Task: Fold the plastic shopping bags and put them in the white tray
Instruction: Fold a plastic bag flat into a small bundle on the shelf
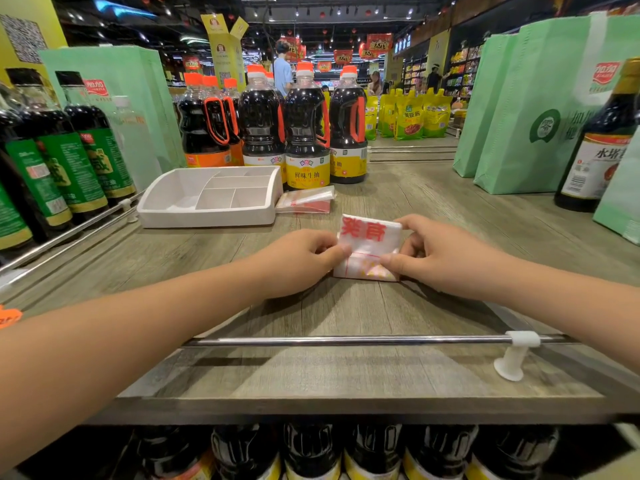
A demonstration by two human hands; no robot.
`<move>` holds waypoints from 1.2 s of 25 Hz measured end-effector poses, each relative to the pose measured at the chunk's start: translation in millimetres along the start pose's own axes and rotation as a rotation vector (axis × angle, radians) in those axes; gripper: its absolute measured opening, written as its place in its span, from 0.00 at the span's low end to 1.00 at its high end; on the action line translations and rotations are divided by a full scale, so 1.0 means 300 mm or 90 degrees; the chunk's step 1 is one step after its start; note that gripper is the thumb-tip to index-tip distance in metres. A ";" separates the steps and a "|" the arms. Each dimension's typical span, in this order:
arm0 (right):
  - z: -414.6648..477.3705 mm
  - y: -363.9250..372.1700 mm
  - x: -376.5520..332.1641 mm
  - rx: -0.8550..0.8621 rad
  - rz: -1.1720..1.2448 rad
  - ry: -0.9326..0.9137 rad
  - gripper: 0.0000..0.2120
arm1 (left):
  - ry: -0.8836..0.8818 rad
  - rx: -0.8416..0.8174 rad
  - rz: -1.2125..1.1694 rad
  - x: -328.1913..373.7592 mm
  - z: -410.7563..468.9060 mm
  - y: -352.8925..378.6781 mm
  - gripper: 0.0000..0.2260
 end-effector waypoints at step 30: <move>-0.047 0.038 -0.092 -0.109 -0.168 -0.149 0.24 | 0.096 -0.049 0.195 0.014 -0.040 -0.001 0.31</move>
Point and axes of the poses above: each hand's wrist, its own z-axis towards the middle knuckle, its own y-axis out of the palm, x = y × z, the point moved 9 cm from there along z, towards the middle knuckle, and after that the axes turned 4 degrees about -z, right-handed, at the moved point
